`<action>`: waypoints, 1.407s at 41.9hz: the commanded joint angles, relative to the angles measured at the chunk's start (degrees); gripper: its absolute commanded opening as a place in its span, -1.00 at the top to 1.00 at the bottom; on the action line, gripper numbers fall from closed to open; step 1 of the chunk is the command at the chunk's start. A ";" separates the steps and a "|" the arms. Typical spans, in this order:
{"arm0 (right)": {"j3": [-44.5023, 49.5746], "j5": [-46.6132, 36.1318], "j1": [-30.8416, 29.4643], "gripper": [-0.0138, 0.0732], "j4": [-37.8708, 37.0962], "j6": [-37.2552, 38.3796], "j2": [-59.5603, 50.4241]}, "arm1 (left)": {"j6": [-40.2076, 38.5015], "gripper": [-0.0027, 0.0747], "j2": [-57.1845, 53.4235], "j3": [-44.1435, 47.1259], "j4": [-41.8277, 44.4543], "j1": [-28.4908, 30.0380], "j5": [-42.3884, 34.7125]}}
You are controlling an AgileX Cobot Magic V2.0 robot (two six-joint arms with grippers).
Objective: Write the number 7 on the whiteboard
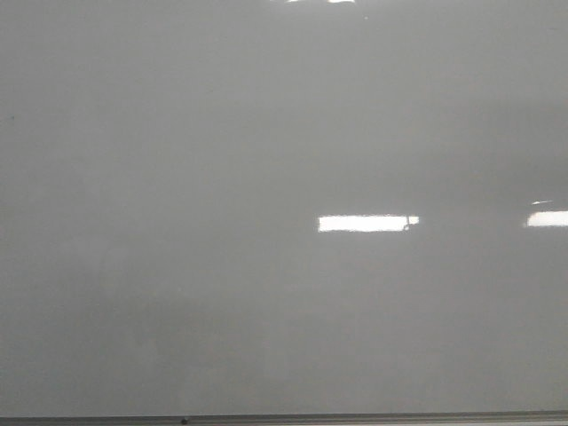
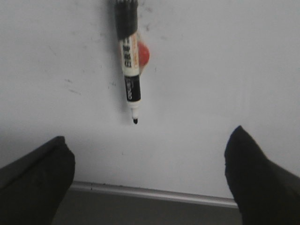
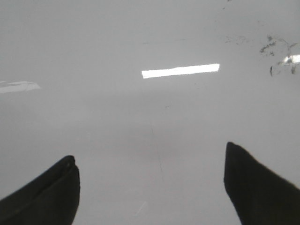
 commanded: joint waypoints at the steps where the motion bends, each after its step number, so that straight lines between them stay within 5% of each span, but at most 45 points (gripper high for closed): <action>1: -1.88 -4.77 0.15 -0.80 0.27 -0.17 0.90 | -1.14 -0.69 7.12 -3.51 -0.90 0.06 -5.06; 15: -1.88 -4.82 0.15 -0.80 0.27 -0.17 0.90 | -1.04 -0.59 24.89 -6.93 2.78 0.06 -19.56; 32: -1.88 -4.82 0.15 -0.80 0.27 -0.17 0.90 | -1.04 -0.05 32.74 -6.93 2.78 -0.05 -33.01; 48: -1.88 -4.82 0.15 -0.80 0.27 -0.17 0.90 | -1.04 0.97 32.30 -6.93 2.78 -0.17 -31.78; 55: -1.88 -4.95 0.15 -0.80 0.27 -0.17 0.90 | -1.04 0.98 28.30 -7.26 2.51 -0.17 -25.81; 59: -1.88 -4.67 0.15 -0.80 0.27 -0.17 0.90 | -1.04 0.98 24.38 -10.45 0.09 -0.39 -12.15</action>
